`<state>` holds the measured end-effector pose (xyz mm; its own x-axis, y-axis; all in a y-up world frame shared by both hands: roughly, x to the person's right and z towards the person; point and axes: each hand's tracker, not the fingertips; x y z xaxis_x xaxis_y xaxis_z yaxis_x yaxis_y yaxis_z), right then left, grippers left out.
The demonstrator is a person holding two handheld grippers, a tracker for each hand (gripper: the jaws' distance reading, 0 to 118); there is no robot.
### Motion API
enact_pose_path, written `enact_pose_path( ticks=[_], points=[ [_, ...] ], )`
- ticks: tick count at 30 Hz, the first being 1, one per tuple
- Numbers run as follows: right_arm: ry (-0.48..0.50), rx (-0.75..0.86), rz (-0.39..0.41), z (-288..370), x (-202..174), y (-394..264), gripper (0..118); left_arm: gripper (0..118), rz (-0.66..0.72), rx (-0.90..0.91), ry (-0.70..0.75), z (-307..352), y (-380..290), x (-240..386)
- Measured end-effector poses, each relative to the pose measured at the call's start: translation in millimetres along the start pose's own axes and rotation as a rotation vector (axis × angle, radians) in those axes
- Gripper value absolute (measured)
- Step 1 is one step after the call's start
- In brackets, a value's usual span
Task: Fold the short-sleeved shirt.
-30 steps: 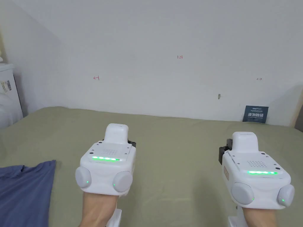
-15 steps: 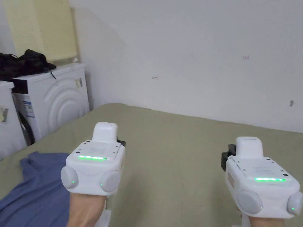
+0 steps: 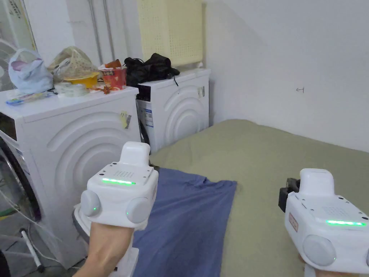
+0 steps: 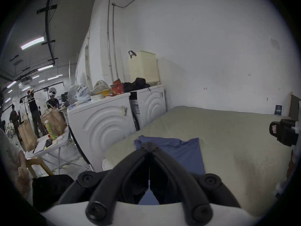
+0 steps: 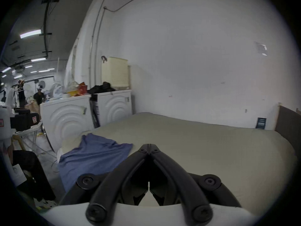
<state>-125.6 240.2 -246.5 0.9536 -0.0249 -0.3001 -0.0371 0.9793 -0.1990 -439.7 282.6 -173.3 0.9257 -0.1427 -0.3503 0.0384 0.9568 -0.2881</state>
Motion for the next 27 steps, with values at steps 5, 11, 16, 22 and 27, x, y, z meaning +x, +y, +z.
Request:
enact_pose_path(
  ticks=[5,11,16,22,27],
  points=[
    [0.022,-0.024,0.009,-8,-16,-1,0,0,-0.002,-0.030,0.000,-19,-3,-12],
    [0.019,-0.069,0.024,-24,-17,-10,0,0,0.030,-0.120,-0.047,-70,-20,-3],
    [0.011,-0.119,0.028,-43,-14,-30,0,0,0.069,-0.265,-0.104,-139,-53,20],
    [0.002,-0.191,0.039,-73,-3,-63,0,0,0.005,-0.486,-0.189,-233,-95,55],
    [-0.001,-0.238,0.036,-103,7,-84,0,0,-0.001,-0.587,-0.250,-283,-111,81]
  ],
)
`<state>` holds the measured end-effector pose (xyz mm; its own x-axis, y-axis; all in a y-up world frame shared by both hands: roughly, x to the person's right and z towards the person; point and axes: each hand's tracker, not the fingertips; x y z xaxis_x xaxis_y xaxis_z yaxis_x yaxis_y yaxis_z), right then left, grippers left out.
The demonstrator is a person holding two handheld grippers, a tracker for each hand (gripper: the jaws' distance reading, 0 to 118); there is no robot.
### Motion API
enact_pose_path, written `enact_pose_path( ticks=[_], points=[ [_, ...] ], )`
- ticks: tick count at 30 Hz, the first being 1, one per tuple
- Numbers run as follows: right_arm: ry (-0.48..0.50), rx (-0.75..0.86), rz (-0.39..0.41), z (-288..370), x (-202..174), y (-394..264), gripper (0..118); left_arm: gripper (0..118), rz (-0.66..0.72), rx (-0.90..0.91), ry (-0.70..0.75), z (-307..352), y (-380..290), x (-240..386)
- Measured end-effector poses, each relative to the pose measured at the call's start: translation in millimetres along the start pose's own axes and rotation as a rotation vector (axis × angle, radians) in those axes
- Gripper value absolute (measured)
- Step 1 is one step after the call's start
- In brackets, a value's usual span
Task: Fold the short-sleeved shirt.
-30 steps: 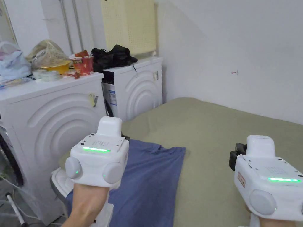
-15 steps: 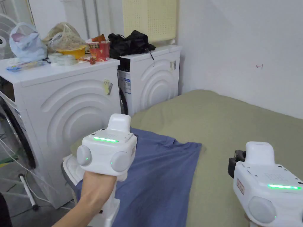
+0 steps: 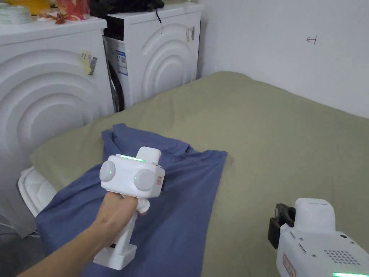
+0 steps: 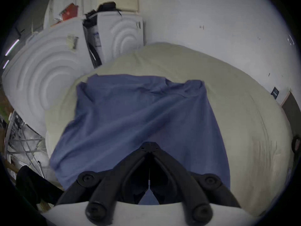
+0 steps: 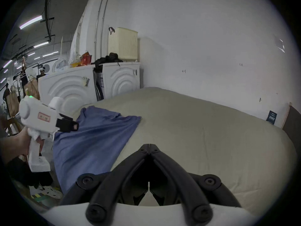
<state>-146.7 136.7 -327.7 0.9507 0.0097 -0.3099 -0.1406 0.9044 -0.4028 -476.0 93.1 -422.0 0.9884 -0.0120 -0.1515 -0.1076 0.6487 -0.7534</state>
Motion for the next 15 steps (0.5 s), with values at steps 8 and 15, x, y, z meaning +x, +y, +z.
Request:
enact_pose_path(
  ticks=[8,15],
  points=[
    [0.003,-0.046,-0.013,-23,8,-14,0,111,-0.115,-0.089,0.059,-45,1,22],
    [-0.029,-0.054,-0.015,-3,28,-19,0,1,-0.080,-0.121,0.058,-69,10,19]
  ],
)
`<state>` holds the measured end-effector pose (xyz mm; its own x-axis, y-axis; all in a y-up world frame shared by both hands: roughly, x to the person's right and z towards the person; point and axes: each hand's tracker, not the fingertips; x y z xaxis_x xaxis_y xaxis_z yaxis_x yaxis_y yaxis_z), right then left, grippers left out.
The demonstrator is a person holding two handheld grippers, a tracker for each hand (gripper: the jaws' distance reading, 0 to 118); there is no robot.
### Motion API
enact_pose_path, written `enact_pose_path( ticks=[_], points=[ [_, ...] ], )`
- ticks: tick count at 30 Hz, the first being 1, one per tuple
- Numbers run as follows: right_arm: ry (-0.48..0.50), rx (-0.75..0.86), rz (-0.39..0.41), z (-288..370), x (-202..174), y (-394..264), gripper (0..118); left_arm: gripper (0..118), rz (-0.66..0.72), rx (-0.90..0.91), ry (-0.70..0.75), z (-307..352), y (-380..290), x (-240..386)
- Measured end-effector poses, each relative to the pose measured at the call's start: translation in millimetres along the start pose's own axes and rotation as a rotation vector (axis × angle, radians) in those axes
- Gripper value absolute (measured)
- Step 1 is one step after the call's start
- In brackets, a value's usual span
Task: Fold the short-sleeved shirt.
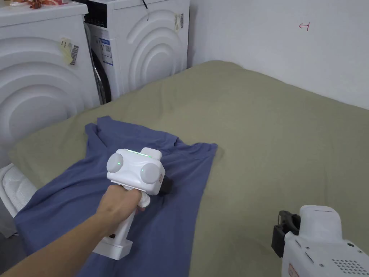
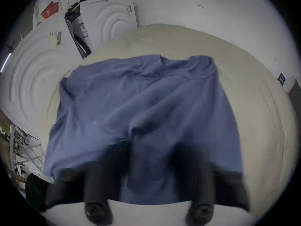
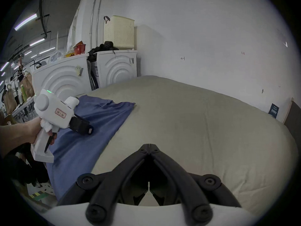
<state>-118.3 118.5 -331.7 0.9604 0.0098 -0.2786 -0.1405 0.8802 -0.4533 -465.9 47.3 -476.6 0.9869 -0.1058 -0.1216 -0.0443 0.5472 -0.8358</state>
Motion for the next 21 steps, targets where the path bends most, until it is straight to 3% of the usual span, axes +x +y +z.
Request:
enact_pose_path(
  ticks=[2,5,11,16,21],
  points=[
    [-0.025,0.002,-0.009,10,9,0,0,1,-0.028,0.042,0.078,25,-3,7],
    [-0.049,0.003,-0.026,31,26,1,0,1,-0.061,0.022,0.043,36,-5,12],
    [-0.151,0.049,-0.051,94,67,0,0,1,-0.026,0.170,-0.069,129,5,29],
    [-0.248,0.094,-0.068,162,105,-8,0,1,-0.096,0.293,-0.174,239,-6,103],
    [-0.362,0.128,-0.133,228,150,-24,0,1,-0.210,0.354,-0.327,302,13,189]
  ],
)
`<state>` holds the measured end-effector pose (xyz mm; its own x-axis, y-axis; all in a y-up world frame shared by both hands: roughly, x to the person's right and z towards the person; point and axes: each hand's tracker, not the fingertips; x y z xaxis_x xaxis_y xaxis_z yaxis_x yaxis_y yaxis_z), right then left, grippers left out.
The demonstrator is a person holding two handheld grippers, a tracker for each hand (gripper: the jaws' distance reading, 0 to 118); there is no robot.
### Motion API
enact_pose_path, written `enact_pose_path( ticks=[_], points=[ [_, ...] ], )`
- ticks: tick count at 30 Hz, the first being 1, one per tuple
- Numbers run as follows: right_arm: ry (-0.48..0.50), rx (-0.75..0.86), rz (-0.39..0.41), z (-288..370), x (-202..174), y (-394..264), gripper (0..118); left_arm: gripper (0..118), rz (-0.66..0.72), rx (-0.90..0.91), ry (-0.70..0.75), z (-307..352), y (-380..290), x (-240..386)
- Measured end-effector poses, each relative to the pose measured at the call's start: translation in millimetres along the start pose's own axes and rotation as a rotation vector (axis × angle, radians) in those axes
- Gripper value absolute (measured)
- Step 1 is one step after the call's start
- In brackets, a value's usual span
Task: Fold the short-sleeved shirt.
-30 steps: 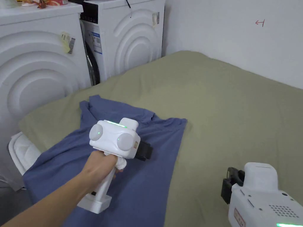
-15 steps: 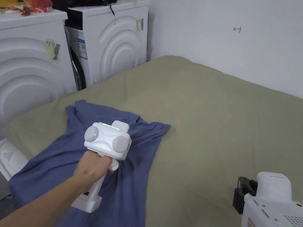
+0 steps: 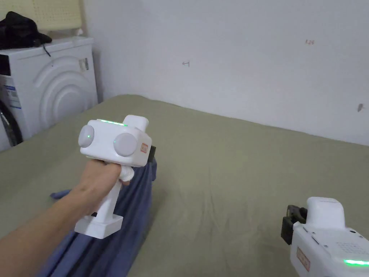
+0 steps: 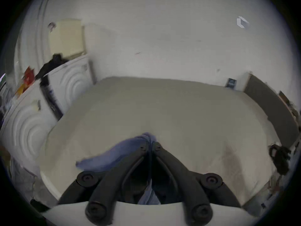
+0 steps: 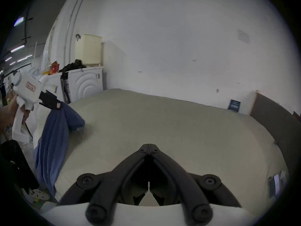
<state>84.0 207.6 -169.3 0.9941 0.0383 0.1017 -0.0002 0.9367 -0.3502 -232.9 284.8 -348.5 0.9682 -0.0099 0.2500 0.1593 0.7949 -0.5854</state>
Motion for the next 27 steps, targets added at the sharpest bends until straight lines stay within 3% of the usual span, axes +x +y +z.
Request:
enact_pose_path(
  ticks=[10,16,23,27],
  points=[
    [-0.243,0.020,-0.036,59,128,-2,0,1,-0.196,0.047,-0.409,-3,33,246],
    [-0.360,0.003,-0.090,69,186,-13,0,1,-0.235,-0.038,-0.605,-52,12,349],
    [-0.399,-0.083,-0.148,40,217,-49,0,1,-0.300,-0.298,-0.512,-182,-66,403],
    [-0.393,-0.116,-0.183,17,223,-65,0,1,-0.282,-0.325,-0.491,-212,-89,405]
  ],
)
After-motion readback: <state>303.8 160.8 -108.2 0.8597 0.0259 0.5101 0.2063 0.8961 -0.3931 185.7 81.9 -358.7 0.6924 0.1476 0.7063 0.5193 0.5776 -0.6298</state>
